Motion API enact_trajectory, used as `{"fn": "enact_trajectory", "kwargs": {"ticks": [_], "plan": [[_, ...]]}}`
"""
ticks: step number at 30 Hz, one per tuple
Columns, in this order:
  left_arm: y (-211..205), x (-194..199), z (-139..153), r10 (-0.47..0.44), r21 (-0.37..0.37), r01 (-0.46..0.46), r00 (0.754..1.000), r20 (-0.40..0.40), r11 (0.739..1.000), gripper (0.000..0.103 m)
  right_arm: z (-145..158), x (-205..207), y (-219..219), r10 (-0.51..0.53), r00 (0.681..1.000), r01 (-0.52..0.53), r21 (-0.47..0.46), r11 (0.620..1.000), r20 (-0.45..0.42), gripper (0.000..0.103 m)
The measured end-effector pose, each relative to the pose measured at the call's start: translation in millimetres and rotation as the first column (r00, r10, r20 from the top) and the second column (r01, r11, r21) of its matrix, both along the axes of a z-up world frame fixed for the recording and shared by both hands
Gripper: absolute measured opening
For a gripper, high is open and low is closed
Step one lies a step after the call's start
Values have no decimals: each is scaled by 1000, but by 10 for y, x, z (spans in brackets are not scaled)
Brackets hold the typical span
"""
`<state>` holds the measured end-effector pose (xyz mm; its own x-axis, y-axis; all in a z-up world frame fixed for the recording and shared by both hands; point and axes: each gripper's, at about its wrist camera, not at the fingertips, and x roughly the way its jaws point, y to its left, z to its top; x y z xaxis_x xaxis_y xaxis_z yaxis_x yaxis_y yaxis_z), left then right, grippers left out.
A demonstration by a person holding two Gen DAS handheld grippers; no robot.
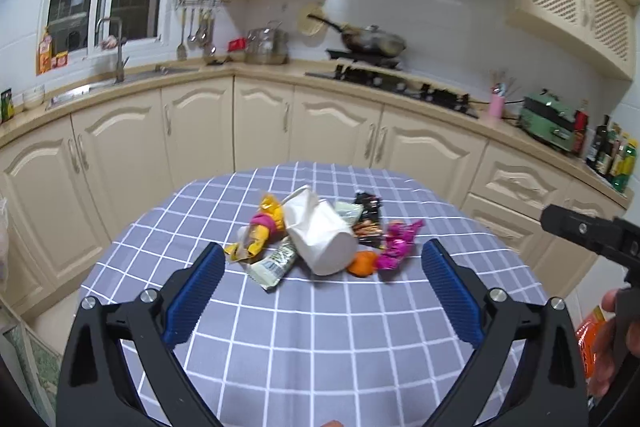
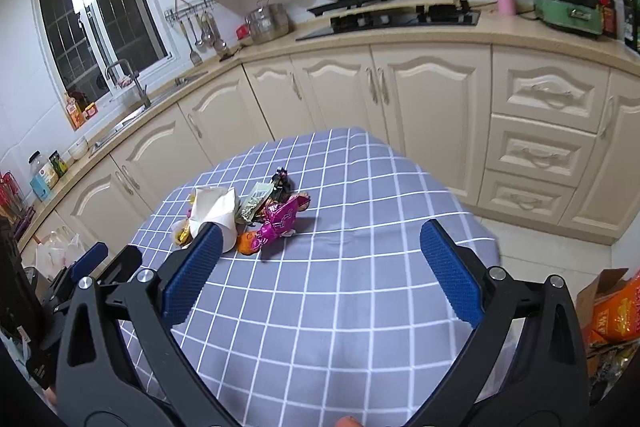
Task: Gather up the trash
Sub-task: 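Bring both tools back toward the table, then grasp the white paper cup with the left tool while the right tool grasps the pink wrapper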
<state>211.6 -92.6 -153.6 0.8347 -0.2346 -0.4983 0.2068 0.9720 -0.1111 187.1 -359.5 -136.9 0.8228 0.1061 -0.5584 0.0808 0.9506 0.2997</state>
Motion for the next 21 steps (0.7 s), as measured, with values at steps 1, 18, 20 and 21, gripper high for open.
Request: {"fn": "enact_trajectory", "kwargs": {"ticks": [1,18,20,21], "plan": [[-5,105,-38,14,5,-14,1000,-15,1000,97,-40,67,9,3,1000,-3,1,1000,-8,97],[-522,1197,-569,106,199,-68,977,-186,978,96,-508,856,-11,66,993,-57,91,994,-95,97],[-542,1242,-616,98,202,-56,974,-204,978,89,-543,884,-14,67,993,-57,100,993,-99,97],[-540,1258,-635,88,198,-45,972,-216,979,68,-558,895,-6,68,992,-58,100,993,-103,97]]}}
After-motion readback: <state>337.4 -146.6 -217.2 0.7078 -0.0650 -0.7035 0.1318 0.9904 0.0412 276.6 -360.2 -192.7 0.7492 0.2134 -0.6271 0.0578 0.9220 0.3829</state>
